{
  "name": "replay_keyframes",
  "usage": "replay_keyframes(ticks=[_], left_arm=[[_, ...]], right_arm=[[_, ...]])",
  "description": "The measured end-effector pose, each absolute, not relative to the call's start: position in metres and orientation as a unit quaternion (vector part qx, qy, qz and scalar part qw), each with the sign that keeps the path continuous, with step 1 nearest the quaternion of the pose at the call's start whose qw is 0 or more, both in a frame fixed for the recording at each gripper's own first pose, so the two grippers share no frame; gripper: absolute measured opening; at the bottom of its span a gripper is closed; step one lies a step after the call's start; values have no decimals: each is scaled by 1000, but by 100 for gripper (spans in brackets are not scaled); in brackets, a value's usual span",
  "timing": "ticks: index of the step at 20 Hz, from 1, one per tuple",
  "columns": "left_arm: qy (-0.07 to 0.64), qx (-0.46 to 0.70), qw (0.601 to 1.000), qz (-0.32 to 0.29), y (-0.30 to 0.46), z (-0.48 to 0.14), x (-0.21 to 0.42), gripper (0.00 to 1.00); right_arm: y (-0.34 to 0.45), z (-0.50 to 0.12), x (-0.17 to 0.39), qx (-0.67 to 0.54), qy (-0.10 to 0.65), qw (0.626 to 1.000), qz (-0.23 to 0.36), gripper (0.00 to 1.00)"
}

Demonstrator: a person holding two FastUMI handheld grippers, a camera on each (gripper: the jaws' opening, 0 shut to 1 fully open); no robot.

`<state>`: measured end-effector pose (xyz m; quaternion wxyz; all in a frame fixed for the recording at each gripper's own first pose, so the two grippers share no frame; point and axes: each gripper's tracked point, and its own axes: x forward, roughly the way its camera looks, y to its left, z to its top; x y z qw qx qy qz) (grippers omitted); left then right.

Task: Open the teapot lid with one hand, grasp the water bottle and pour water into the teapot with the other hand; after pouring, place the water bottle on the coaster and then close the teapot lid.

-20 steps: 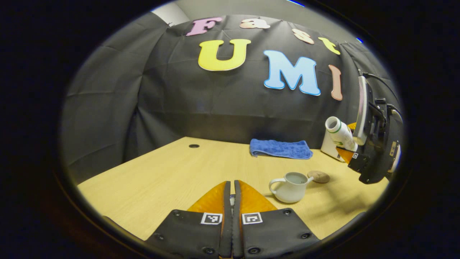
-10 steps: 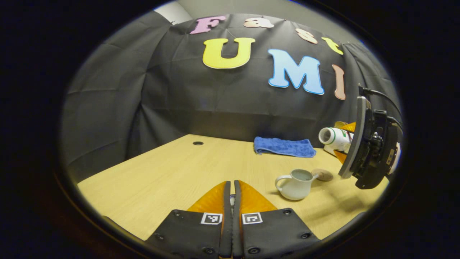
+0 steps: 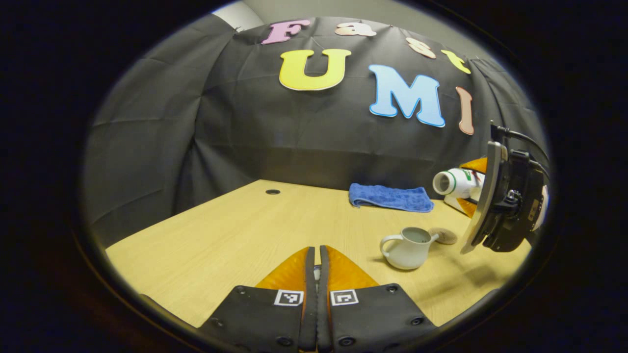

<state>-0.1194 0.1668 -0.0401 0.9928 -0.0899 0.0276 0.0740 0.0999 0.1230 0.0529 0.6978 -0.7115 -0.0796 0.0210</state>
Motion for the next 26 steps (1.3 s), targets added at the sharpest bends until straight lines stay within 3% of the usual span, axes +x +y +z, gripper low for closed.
replay_keyframes(ticks=[2, 5, 7, 10, 11, 12, 16, 17, 26], left_arm=[[29, -90, 993, 74, 167, -40, -119, 10], [31, -90, 993, 74, 167, -41, -118, 6], [32, -91, 993, 73, 166, -42, -118, 10], [34, -93, 992, 72, 165, -44, -117, 6], [35, -93, 992, 72, 166, -44, -118, 10], [35, -92, 992, 72, 165, -45, -118, 6], [38, -93, 992, 71, 164, -47, -117, 6], [39, -94, 992, 70, 164, -48, -117, 10], [44, -95, 992, 69, 163, -51, -119, 6]], right_arm=[[124, 54, 101, -716, -81, 693, 22, 71], [124, 58, 101, -726, -87, 681, 21, 71], [124, 59, 102, -732, -89, 675, 20, 71], [124, 61, 103, -741, -93, 665, 19, 71], [124, 63, 103, -744, -95, 661, 19, 71], [124, 65, 104, -746, -96, 659, 18, 71], [125, 68, 105, -754, -101, 649, 18, 71], [126, 70, 104, -756, -103, 646, 18, 70], [129, 81, 105, -768, -117, 629, 13, 70]])
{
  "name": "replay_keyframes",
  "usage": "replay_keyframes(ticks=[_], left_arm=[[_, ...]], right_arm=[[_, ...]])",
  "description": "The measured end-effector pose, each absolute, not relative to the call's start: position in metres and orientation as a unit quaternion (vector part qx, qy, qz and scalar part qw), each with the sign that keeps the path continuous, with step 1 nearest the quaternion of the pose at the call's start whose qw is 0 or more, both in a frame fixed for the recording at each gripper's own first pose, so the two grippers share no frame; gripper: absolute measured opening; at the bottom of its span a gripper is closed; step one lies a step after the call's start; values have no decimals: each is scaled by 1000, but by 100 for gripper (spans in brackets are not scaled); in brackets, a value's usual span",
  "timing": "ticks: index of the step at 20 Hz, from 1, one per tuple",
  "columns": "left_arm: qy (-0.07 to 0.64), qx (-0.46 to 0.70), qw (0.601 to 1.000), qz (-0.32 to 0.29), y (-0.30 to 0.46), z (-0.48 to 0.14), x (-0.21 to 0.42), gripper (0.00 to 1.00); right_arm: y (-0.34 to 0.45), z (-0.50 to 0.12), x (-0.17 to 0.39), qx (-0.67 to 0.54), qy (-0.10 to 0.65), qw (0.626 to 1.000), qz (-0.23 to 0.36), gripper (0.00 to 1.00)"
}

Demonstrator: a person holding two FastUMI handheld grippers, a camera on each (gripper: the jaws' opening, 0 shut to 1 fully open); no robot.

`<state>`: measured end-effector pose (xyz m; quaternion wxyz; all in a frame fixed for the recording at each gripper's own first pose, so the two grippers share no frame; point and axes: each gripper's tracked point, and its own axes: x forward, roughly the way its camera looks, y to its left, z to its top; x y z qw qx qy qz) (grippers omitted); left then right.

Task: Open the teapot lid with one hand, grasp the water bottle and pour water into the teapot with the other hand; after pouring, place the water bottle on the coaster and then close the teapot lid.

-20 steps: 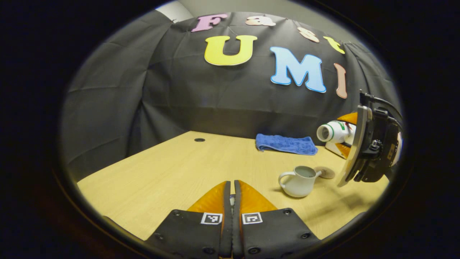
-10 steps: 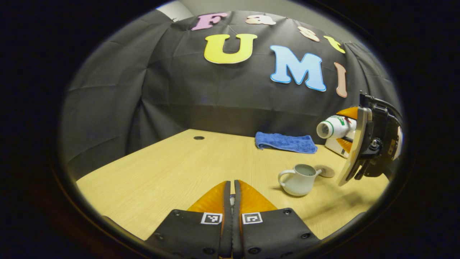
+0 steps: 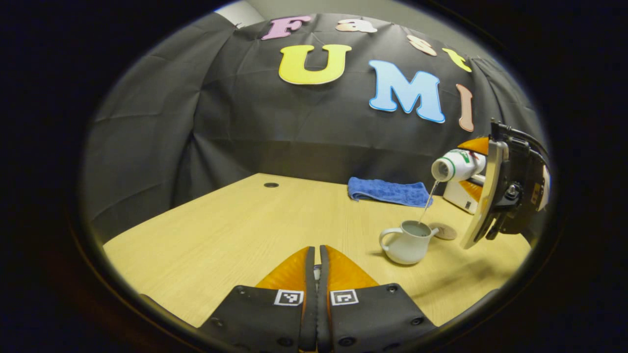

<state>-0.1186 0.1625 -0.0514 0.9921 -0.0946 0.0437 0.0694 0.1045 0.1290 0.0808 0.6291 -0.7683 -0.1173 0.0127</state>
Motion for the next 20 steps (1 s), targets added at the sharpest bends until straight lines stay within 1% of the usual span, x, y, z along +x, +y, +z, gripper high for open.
replay_keyframes(ticks=[3, 4, 5, 7, 8, 9, 11, 12, 13, 14, 16, 17, 18, 20], left_arm=[[45, -95, 992, 69, 162, -51, -119, 6], [45, -95, 992, 69, 162, -52, -119, 10], [46, -95, 992, 69, 162, -52, -119, 6], [47, -95, 992, 69, 163, -52, -120, 6], [47, -95, 992, 69, 162, -53, -119, 10], [47, -94, 992, 69, 162, -52, -119, 6], [46, -94, 992, 69, 163, -52, -119, 6], [47, -94, 992, 69, 162, -52, -119, 10], [47, -94, 992, 68, 162, -52, -119, 10], [48, -94, 992, 68, 162, -52, -118, 6], [50, -95, 992, 67, 160, -54, -119, 6], [50, -95, 992, 66, 160, -53, -119, 10], [50, -95, 992, 66, 161, -52, -119, 6], [50, -94, 992, 66, 160, -53, -118, 6]], right_arm=[[130, 81, 104, -770, -118, 627, 13, 70], [131, 83, 105, -771, -120, 626, 14, 70], [130, 83, 105, -771, -120, 625, 12, 70], [130, 85, 105, -773, -122, 622, 11, 70], [130, 86, 106, -774, -122, 621, 9, 70], [130, 87, 106, -775, -123, 620, 7, 70], [129, 88, 107, -777, -122, 617, 5, 70], [128, 89, 107, -778, -122, 617, 5, 70], [127, 90, 107, -778, -122, 616, 4, 70], [127, 90, 107, -779, -122, 615, 3, 70], [126, 91, 107, -781, -123, 613, 1, 70], [126, 91, 106, -781, -123, 612, 1, 70], [126, 92, 107, -782, -124, 610, 1, 71], [125, 92, 107, -785, -124, 607, 0, 70]])
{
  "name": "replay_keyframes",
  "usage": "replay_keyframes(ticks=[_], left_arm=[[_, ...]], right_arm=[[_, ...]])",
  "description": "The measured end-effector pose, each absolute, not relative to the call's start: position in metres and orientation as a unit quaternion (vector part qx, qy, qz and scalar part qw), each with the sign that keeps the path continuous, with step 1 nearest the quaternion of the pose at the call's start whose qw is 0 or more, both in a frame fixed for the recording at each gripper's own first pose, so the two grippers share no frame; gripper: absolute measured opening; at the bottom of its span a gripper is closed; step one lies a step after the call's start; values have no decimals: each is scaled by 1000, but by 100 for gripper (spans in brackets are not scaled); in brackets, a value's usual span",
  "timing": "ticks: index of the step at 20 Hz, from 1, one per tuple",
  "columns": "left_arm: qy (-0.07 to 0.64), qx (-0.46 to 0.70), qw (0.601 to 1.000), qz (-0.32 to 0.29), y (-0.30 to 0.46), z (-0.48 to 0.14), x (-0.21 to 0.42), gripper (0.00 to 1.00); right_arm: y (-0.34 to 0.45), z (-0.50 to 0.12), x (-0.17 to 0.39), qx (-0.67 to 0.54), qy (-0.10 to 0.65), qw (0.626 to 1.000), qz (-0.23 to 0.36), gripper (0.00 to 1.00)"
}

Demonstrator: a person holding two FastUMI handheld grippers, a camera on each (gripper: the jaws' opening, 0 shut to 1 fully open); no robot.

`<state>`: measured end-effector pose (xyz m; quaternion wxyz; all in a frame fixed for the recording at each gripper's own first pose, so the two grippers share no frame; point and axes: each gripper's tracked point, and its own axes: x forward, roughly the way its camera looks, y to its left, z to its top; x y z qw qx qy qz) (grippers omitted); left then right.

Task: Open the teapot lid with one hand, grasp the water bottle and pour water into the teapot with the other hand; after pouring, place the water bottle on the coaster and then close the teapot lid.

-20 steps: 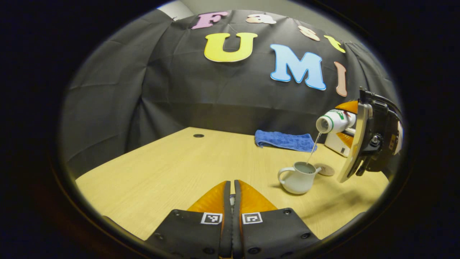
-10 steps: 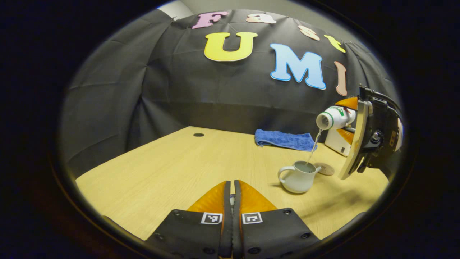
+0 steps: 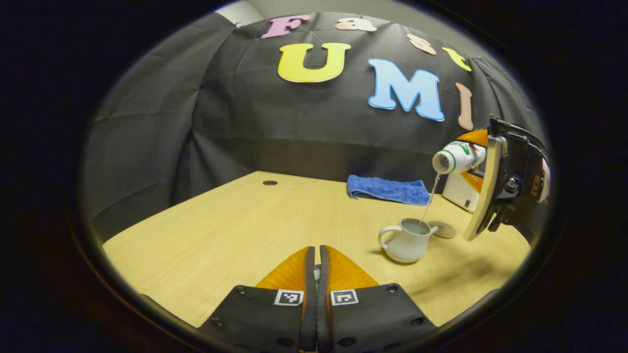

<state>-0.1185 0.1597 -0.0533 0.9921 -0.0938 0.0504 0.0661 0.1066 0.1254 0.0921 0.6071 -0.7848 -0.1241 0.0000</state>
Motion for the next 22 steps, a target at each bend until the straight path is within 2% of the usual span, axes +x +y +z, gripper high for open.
replay_keyframes(ticks=[9, 11, 12, 17, 20, 21, 22], left_arm=[[53, -91, 992, 63, 157, -53, -116, 6], [53, -90, 993, 62, 157, -52, -116, 10], [54, -90, 993, 62, 156, -54, -115, 6], [57, -90, 992, 60, 155, -54, -115, 6], [58, -91, 992, 59, 155, -56, -114, 2], [58, -91, 992, 59, 155, -55, -114, 10], [58, -91, 992, 59, 155, -56, -114, 6]], right_arm=[[126, 97, 108, -791, -130, 597, -3, 70], [125, 97, 108, -793, -131, 595, -4, 70], [126, 97, 109, -794, -131, 593, -3, 70], [128, 99, 110, -800, -135, 585, -2, 70], [129, 100, 110, -803, -138, 580, -3, 70], [129, 100, 110, -804, -139, 579, -2, 70], [130, 101, 109, -805, -140, 577, -2, 70]])
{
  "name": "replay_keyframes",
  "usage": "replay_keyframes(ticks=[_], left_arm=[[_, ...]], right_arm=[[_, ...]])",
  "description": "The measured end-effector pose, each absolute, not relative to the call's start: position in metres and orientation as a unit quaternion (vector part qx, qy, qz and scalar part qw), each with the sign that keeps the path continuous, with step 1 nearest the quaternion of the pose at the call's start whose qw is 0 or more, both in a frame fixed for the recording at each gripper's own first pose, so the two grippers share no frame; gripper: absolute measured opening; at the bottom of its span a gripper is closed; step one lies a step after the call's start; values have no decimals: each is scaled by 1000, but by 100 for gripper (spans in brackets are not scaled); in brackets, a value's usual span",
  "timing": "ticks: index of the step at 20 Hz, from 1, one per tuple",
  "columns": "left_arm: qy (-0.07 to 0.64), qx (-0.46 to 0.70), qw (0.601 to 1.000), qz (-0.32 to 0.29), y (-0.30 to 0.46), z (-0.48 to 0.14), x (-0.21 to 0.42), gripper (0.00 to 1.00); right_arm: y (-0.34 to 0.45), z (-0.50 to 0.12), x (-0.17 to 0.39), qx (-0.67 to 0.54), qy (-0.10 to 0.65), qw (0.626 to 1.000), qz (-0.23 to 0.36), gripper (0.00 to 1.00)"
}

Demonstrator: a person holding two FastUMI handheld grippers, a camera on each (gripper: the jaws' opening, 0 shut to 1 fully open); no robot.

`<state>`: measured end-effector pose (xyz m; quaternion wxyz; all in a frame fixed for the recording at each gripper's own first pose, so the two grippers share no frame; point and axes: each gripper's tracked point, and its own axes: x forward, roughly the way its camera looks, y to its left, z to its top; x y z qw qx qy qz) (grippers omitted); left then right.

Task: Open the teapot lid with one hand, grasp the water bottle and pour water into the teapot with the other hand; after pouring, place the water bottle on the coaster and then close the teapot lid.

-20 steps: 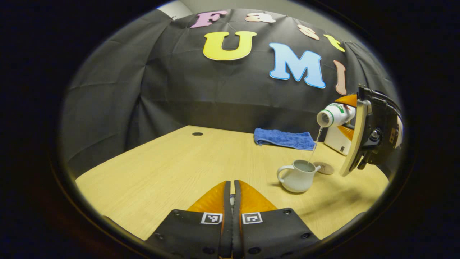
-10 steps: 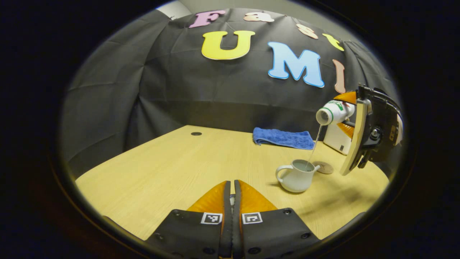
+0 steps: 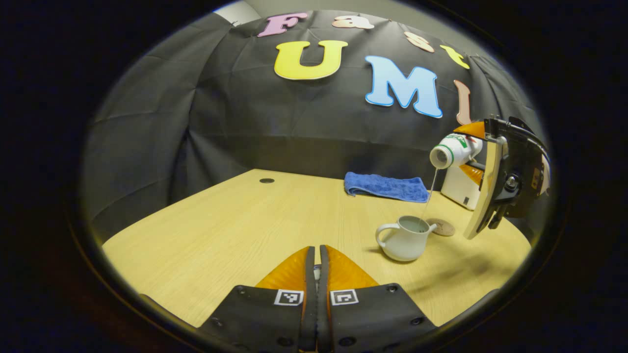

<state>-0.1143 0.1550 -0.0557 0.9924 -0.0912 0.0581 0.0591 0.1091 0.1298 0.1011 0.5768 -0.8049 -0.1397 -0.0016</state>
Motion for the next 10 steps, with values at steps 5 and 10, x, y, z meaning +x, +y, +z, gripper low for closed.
replay_keyframes(ticks=[5, 10], left_arm=[[60, -91, 992, 59, 156, -56, -114, 6], [61, -94, 992, 60, 157, -57, -114, 10]], right_arm=[[133, 104, 109, -810, -145, 568, -1, 70], [139, 108, 107, -816, -152, 558, 0, 70]])
